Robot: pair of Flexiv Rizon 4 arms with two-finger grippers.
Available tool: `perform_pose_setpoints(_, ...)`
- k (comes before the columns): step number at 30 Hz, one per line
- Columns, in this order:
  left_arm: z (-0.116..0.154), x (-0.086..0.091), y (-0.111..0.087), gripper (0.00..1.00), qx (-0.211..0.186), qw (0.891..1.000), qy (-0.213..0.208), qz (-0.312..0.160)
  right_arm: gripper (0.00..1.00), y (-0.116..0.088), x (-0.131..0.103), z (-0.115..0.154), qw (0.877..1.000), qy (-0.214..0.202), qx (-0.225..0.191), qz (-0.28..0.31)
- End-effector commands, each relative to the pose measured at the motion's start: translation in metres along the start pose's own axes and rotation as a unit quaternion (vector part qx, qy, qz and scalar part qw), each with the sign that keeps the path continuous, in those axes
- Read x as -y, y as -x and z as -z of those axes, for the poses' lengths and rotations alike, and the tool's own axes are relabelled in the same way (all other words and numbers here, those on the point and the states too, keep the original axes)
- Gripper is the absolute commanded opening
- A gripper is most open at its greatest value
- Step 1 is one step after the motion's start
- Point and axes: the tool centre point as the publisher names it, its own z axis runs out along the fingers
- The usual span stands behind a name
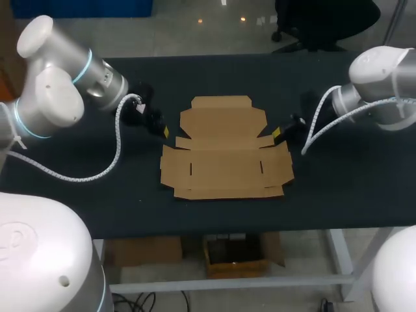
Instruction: Assemble the packaging by folding the flat box into shape, placing the metal phone stand inside, and closing the box properly
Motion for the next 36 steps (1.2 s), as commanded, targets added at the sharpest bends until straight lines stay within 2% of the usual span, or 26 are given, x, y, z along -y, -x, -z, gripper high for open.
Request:
perform_pose_setpoints(1, -0.011, 0.002, 0.003, 0.00, -0.003, 1.000, 0.003, 0.005, 0.00, 0.003, -0.002, -0.002, 1.000, -0.004, -0.007, -0.001)
perform_pose_setpoints(16, -0.029, 0.003, 0.006, 0.00, -0.011, 0.999, 0.020, 0.024, 0.00, 0.002, -0.003, -0.010, 1.000, -0.007, -0.013, -0.006)
perform_pose_setpoints(36, -0.038, -0.002, 0.005, 0.00, -0.030, 0.999, 0.024, 0.032, 0.00, -0.005, 0.001, -0.011, 1.000, -0.006, -0.017, -0.002)
